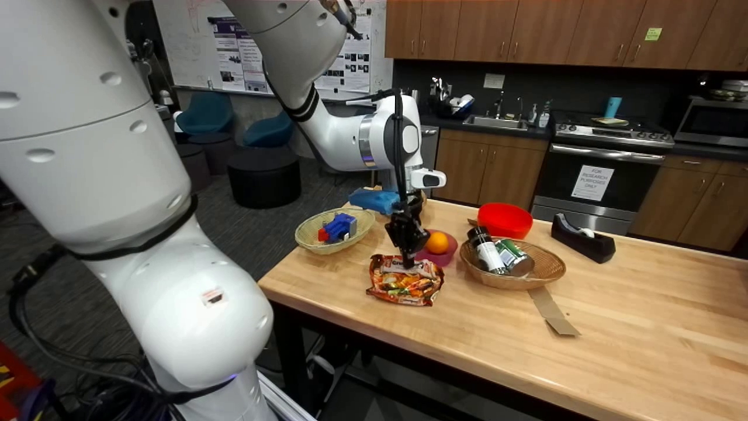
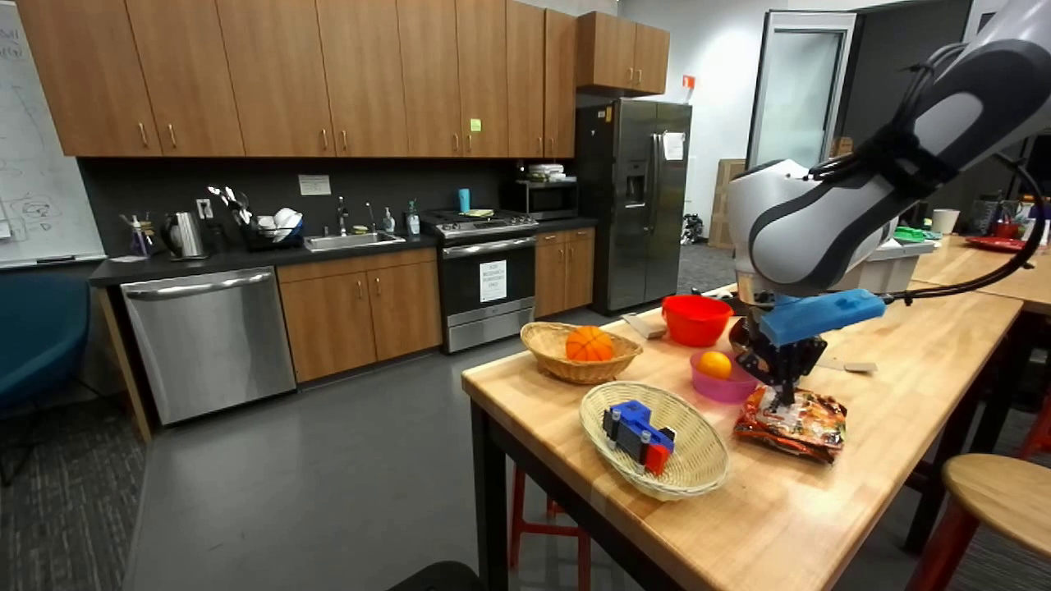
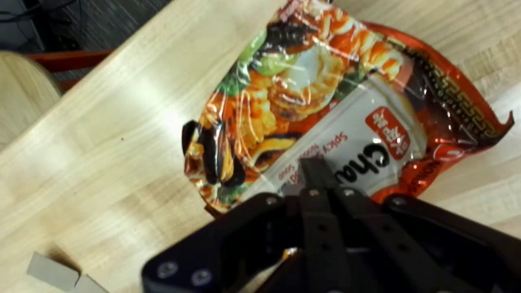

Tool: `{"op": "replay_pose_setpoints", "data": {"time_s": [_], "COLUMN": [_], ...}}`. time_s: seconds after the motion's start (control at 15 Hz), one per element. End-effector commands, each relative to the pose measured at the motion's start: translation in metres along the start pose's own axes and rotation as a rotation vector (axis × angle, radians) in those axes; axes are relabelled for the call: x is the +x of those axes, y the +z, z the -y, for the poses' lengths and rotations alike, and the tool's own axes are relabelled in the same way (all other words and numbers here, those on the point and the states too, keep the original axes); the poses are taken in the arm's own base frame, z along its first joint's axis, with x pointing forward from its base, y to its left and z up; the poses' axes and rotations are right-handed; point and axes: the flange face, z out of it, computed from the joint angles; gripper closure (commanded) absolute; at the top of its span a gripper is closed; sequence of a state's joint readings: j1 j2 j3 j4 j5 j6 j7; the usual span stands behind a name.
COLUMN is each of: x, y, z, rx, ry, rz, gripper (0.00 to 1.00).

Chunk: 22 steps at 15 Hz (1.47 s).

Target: Push the red and orange packet forward

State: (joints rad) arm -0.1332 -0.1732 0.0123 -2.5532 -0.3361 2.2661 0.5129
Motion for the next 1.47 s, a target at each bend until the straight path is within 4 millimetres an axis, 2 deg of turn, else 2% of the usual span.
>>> {"op": "replay_pose_setpoints", "data": {"time_s": [0.0, 0.27, 0.4, 0.67, 0.93, 1.2, 1.4], "x": [0.016, 0.03, 0.028, -0.007, -0.037, -0.064, -0.071], "y": [-0.017, -0.039, -0.047, -0.062, -0.084, -0.101, -0.099], "z": [0.01, 0.022, 0.028, 0.041, 0.045, 0.028, 0.013], "rx": [-0.049, -0.095, -0.096, -0.082, -0.098, -0.138, -0.143], "ry": [-0.026, -0.062, -0.068, -0.06, -0.019, 0.075, 0.133], "rz": [-0.124, -0.231, -0.21, -0.051, 0.02, 0.123, 0.201], "gripper": [1.0, 1.0, 1.0, 1.0, 1.0, 1.0, 1.0]}}
